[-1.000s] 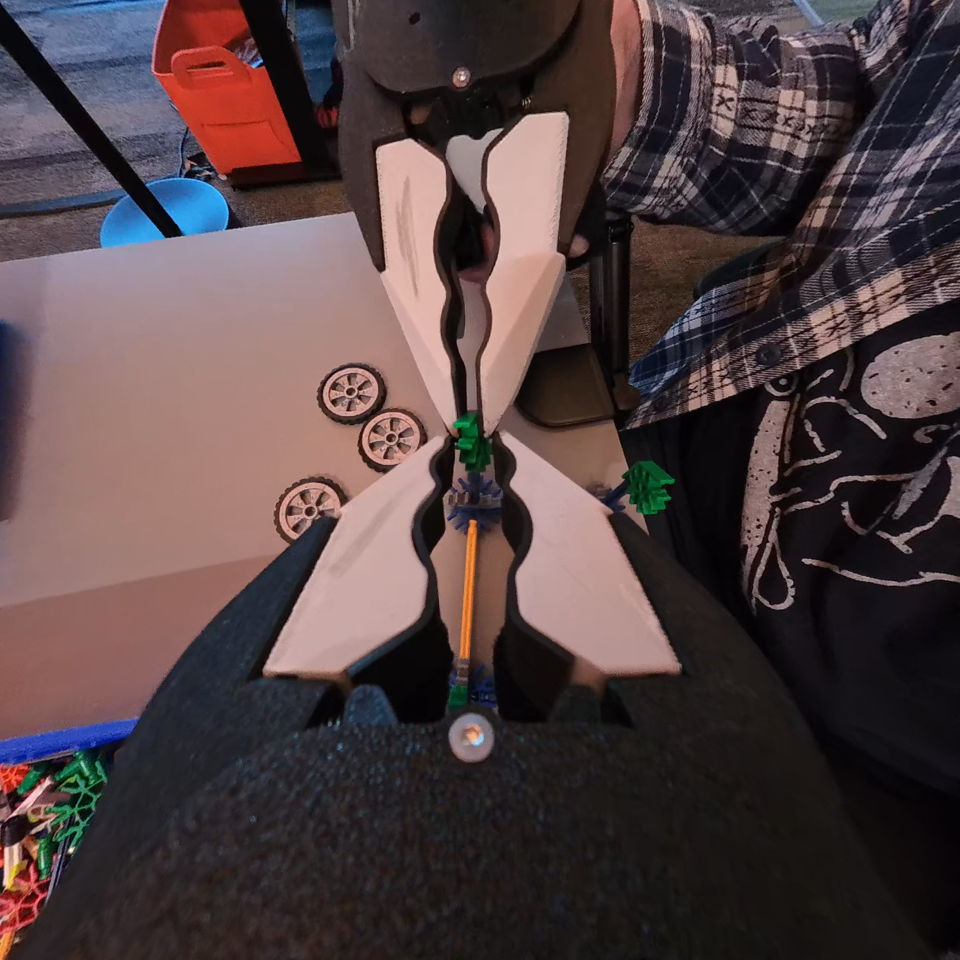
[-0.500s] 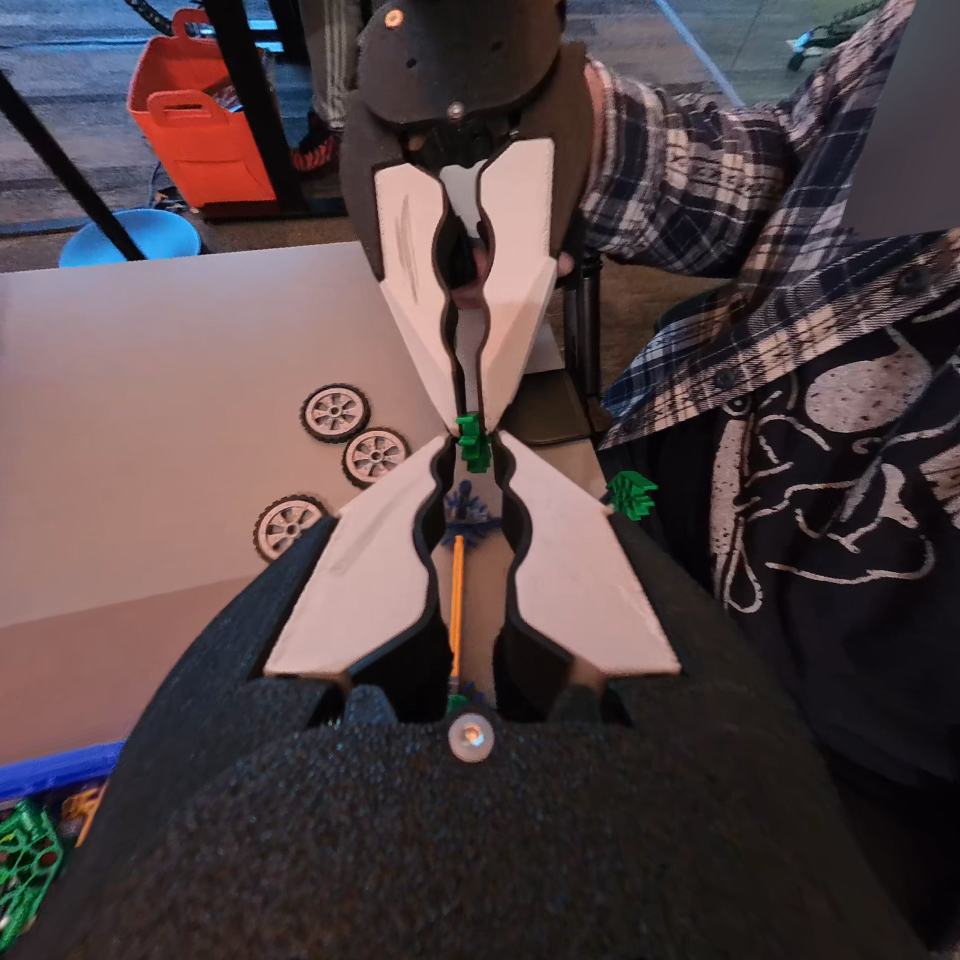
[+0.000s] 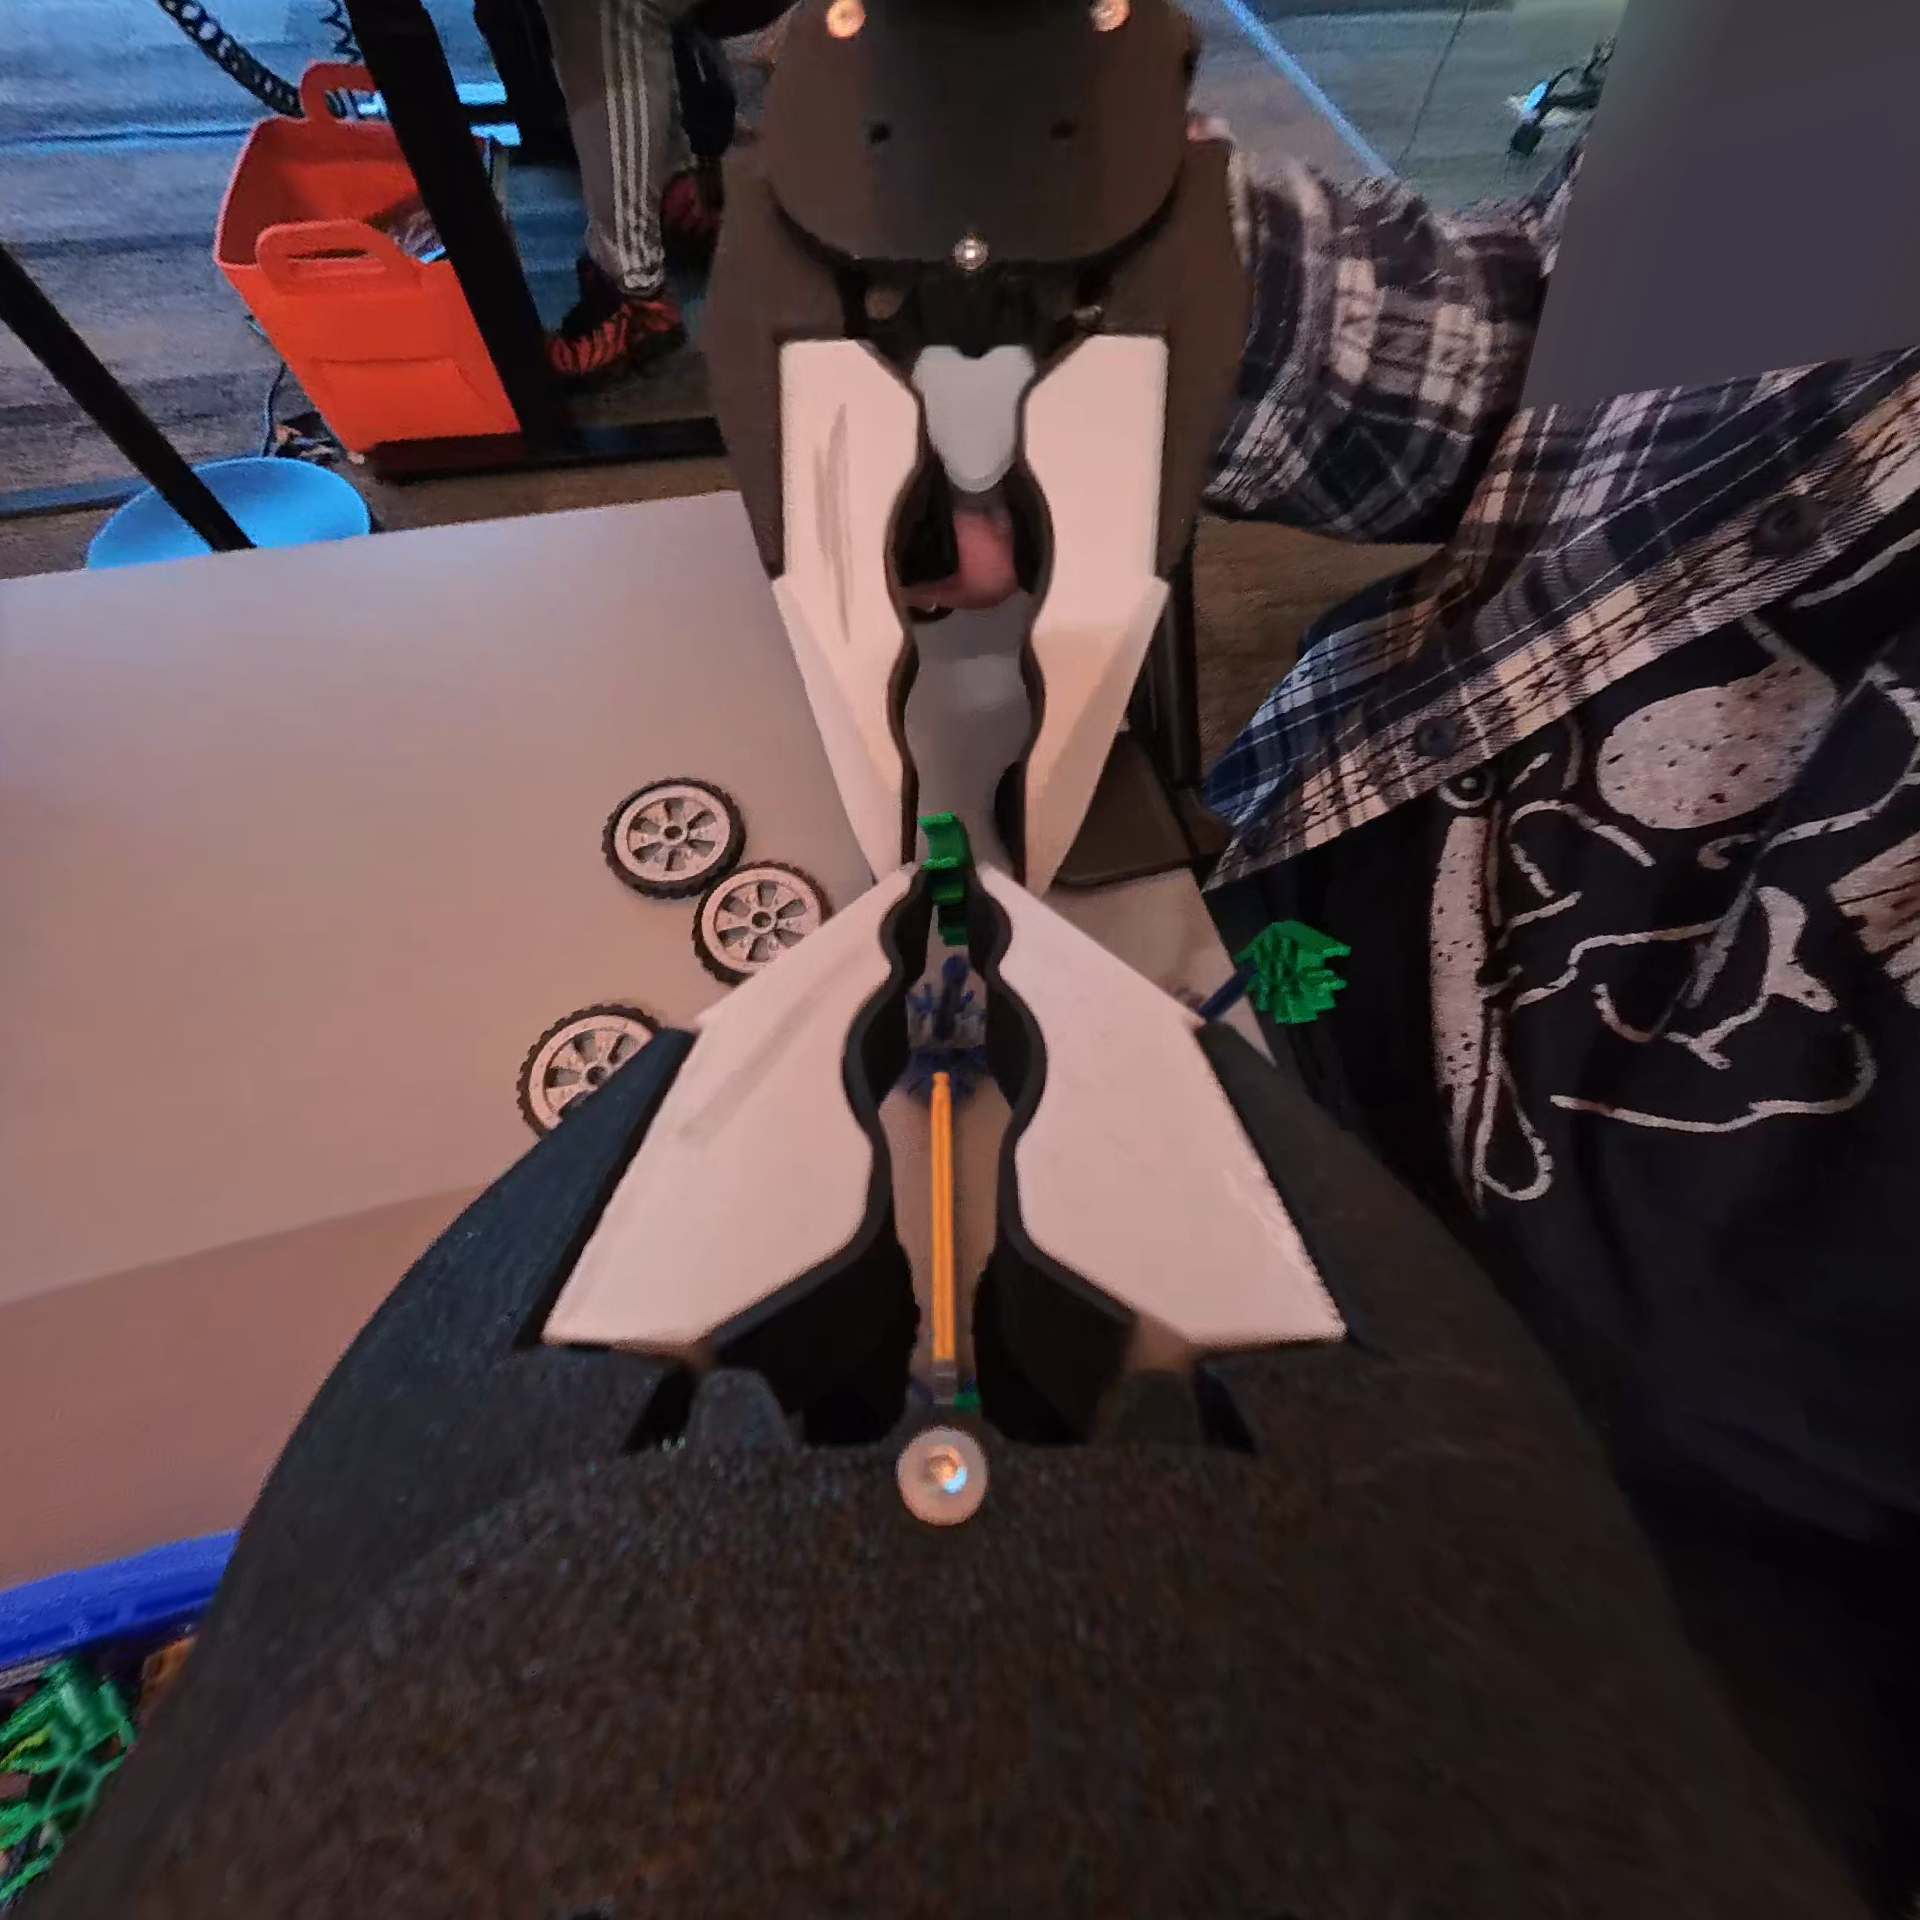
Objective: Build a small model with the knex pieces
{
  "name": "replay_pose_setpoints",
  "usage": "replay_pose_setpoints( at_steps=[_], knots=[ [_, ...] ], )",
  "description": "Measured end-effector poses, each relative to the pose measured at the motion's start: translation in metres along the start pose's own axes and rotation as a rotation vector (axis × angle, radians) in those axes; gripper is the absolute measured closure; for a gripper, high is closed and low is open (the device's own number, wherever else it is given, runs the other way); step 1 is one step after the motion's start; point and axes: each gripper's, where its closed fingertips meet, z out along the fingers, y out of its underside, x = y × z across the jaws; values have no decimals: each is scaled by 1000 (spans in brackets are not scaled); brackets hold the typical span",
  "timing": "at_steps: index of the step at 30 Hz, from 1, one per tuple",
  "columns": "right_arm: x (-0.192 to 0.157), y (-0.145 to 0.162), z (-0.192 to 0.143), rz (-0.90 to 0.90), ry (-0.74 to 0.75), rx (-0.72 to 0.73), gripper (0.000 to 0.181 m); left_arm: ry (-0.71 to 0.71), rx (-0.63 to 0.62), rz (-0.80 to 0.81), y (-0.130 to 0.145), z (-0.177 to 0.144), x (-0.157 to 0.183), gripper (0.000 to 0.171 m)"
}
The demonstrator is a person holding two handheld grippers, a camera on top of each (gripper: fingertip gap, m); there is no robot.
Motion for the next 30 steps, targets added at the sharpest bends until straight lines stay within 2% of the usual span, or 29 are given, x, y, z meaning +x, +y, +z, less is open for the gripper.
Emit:
replay_pose_setpoints(
  at_steps=[6,13,20,30],
  knots=[
    [11,27,12,-99,132,-156,152,-29,-47,36,11,3,-3,168],
    [10,43,23,-111,131,-224,152,-37,-94,54,22,12,-6,167],
    [9,42,25,-103,123,-214,166,-7,-54,41,20,11,-4,168],
    [11,43,26,-96,124,-214,172,34,-13,34,20,12,-3,167]
  ],
)
